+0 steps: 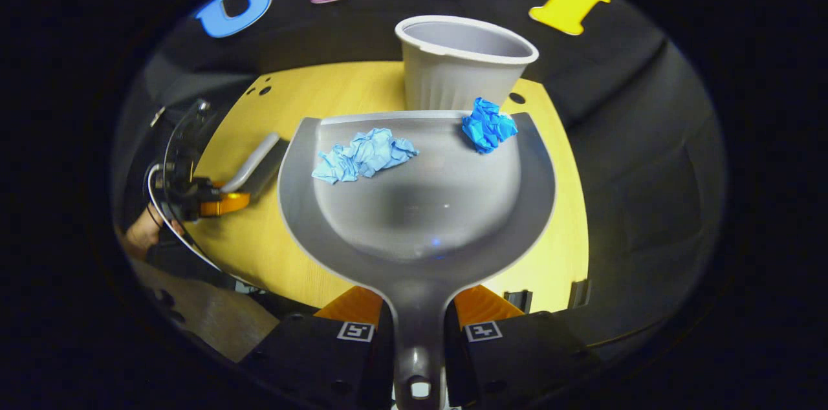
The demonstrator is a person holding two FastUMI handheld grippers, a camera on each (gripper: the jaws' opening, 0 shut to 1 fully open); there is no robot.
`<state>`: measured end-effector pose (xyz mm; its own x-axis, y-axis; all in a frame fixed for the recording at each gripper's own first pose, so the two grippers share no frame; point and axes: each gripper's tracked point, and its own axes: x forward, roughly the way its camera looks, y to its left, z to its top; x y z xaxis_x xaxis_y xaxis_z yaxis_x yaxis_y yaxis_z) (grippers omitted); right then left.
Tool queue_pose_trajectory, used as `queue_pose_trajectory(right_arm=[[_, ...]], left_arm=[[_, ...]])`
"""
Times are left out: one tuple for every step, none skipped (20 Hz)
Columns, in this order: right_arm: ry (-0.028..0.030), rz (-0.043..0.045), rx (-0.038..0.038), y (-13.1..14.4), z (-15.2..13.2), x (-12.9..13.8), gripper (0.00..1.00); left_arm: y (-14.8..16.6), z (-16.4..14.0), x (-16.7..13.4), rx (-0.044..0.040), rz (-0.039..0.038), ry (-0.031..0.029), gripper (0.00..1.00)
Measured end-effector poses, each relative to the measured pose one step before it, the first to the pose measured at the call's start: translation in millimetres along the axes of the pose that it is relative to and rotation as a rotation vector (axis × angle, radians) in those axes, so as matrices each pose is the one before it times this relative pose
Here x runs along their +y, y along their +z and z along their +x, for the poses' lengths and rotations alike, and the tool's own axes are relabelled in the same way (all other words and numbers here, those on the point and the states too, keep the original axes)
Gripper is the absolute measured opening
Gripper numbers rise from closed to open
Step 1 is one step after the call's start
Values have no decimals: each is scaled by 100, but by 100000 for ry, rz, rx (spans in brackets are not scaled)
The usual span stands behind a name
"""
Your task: Pick up the small broom and dustpan from the desktop, sweep the trash into the dustpan with the broom, and then empty the trash into the garbage bin.
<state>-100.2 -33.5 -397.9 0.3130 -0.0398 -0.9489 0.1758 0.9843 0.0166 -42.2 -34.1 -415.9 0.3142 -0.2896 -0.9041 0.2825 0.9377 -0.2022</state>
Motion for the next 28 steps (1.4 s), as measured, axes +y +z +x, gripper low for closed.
queue_pose_trajectory(right_arm=[[-24,1703,228,26,282,210,36],[-213,1254,-126,270,-397,-171,36],[-399,625,-595,139,-104,87,36],[48,369,-858,-56,-38,237,36],[800,236,-17,21,55,47,36],[460,672,97,-117,286,-174,36],[23,1612,146,92,86,-114,36],[-6,1760,105,-28,-144,401,36],[-168,1589,-250,53,49,196,36],[-353,1430,-189,-67,-78,166,36],[-643,1304,-209,12,62,122,36],[-1518,970,-322,-36,18,63,36],[-2520,-270,-292,-27,103,-96,36],[-3318,-1741,17,-106,0,-251,36],[-4285,-2233,55,-138,221,-220,36],[-3759,-2114,329,-107,320,-235,36],[-2504,-1340,390,-133,244,-41,36],[-1351,525,624,-47,-55,-110,36],[-826,219,763,-72,17,117,36],[-1779,-821,799,72,-238,-346,36],[-1865,-1590,1358,-153,-110,-173,36],[-746,-1653,1698,-89,-184,60,36],[-150,-1439,1937,47,-202,-314,36],[173,-1922,1891,77,-115,-298,36],[-681,-3106,1659,72,-166,-343,36],[-1878,-4304,1706,-70,2,-558,36],[-3054,-5125,1713,-35,-6,-844,36],[-3347,-4988,1627,-118,366,-1104,36]], left_arm=[[-516,-75,549,228,-89,283,27],[-537,-101,457,99,-373,67,27],[-423,-116,307,61,-514,-41,27],[-436,-44,279,-40,-284,118,27],[-318,-73,361,-56,-56,463,27],[-243,-89,275,-170,-215,391,27],[-256,-98,75,-92,-681,-350,27],[-238,200,-12,121,-870,-823,27],[-123,79,-171,114,-643,-763,27],[-159,48,-16,136,-81,-444,27],[-8,37,81,-37,347,-36,27],[-85,-122,209,-219,524,-82,27],[-126,-180,-103,3,494,-110,27],[-20,117,143,65,273,24,27],[-21,37,67,111,-62,26,28],[-201,75,86,143,-338,69,27],[-121,-12,112,187,-309,-85,27],[-42,-27,154,274,-319,52,27],[-189,64,342,155,-240,-31,24],[-143,59,118,37,-179,-85,27],[-49,-2,94,56,-195,-16,27],[-21,33,105,-29,-74,10,27],[11,106,188,-251,163,54,27],[-19,-18,135,-129,207,-19,27],[-99,265,107,-55,81,-112,27],[-31,21,73,150,-49,-131,27],[-46,173,160,30,-17,-79,27],[-14,95,33,-103,99,36,27]])
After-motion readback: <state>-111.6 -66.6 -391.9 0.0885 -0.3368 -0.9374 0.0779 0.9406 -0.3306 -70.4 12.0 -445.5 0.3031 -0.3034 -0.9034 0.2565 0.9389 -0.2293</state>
